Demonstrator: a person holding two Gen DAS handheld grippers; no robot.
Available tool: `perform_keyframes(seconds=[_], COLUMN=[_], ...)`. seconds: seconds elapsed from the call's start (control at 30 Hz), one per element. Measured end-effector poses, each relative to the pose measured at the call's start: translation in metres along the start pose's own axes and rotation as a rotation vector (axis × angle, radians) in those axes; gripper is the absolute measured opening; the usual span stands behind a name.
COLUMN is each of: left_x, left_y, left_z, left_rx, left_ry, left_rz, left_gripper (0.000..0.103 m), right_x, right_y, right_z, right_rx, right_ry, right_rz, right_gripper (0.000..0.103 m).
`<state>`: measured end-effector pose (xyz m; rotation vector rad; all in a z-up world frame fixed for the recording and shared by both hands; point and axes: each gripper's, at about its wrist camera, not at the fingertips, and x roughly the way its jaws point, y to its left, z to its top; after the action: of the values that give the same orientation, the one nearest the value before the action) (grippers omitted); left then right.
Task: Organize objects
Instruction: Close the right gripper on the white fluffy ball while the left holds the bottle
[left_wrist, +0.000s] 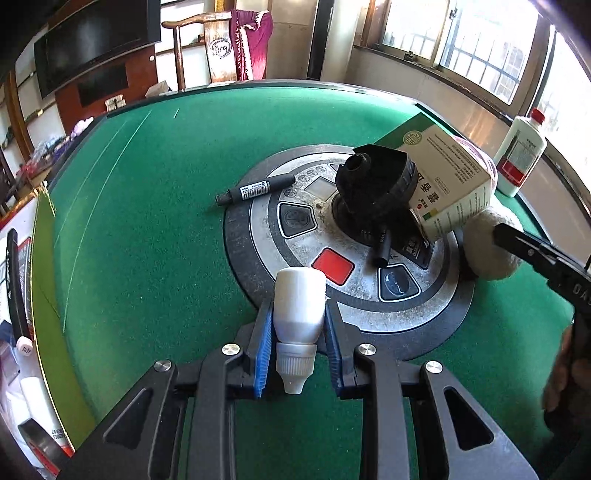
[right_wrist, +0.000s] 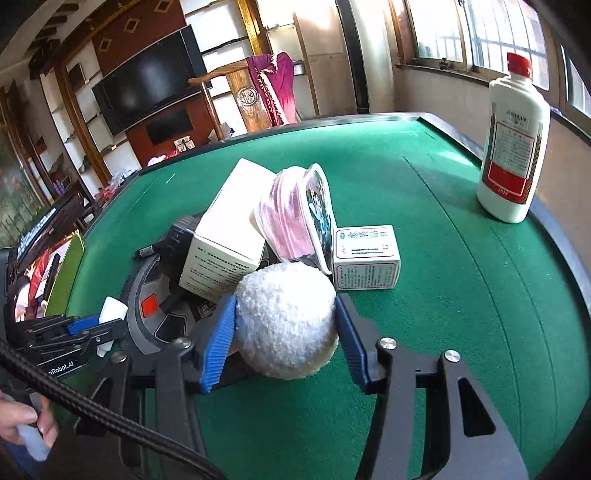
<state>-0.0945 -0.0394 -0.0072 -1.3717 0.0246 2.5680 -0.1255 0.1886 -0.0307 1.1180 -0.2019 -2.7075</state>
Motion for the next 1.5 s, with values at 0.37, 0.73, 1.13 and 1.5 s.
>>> perform_keyframes(seconds=[0.37,0.73,1.13,1.5], left_x=[0.002,0.003,-0.02,-0.05], left_y=[0.0,0.001,0.005,0.003], left_z=[0.0,0.0,0.009,0.008], left_rx=[0.034,0.032,0.018,0.027], left_ry=[-0.024,-0.036,-0.142,-0.256], left_rz=[0.028,0.02,0.041,0.113], left_gripper=[0.022,0.022,0.022,0.022], right_x=[0.0,-0.001,-0.045,-0.044], right_y=[0.006,0.005,0.018,0.037], right_z=[-0.006,-0.01,-0.009,-0.011], right_rx=[-0.053,-0.023,0.028,-0.027], right_ry=[0.003,0.003,-0.124,-0.134], right_rz=[-0.022,0.005,0.126,0.153], right_gripper=[0.061,0.055,0.055,0.056])
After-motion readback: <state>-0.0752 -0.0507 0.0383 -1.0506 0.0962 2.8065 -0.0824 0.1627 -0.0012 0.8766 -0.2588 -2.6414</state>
